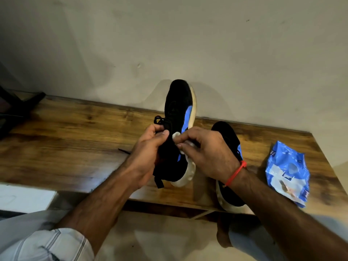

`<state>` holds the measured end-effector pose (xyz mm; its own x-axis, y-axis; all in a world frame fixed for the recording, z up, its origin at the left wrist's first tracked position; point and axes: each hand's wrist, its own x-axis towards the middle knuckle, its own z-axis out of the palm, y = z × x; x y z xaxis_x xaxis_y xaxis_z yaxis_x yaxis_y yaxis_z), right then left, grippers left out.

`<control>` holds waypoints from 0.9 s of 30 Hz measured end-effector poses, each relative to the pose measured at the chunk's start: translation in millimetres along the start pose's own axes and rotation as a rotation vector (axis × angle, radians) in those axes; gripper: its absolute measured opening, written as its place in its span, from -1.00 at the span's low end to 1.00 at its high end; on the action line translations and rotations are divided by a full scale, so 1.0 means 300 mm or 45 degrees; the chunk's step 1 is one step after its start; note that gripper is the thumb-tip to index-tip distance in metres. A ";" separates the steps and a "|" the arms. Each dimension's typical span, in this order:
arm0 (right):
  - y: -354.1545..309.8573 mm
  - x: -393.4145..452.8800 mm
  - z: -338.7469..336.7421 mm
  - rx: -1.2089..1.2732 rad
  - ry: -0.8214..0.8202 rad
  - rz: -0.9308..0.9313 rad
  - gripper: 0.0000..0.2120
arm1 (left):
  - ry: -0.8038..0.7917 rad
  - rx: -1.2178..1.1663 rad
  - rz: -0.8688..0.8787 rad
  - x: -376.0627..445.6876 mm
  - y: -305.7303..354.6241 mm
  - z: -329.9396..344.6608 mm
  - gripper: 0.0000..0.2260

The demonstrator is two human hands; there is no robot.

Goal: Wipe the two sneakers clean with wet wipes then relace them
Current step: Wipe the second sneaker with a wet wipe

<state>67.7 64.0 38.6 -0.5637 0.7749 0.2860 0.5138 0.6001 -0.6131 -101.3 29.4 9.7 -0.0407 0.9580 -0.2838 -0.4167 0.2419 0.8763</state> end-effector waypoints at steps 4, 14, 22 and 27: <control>-0.017 -0.011 0.015 -0.147 -0.068 -0.187 -0.88 | -0.015 -0.039 -0.046 -0.010 0.020 0.010 -0.86; 0.118 0.104 -0.062 -0.337 0.260 0.088 -0.89 | -0.200 0.279 -0.132 -0.032 -0.058 0.071 -0.40; 0.010 0.012 -0.056 -0.025 0.224 0.097 -0.89 | -0.137 0.330 -0.033 -0.020 -0.039 0.024 -0.14; 0.103 0.087 -0.102 -0.406 0.375 -0.023 -0.91 | -0.287 0.809 0.181 -0.057 -0.044 0.069 -0.20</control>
<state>88.6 108.9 49.8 -0.3895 0.7595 0.5211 0.7056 0.6097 -0.3612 -76.3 13.2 10.9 0.1631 0.9791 -0.1217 0.1952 0.0889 0.9767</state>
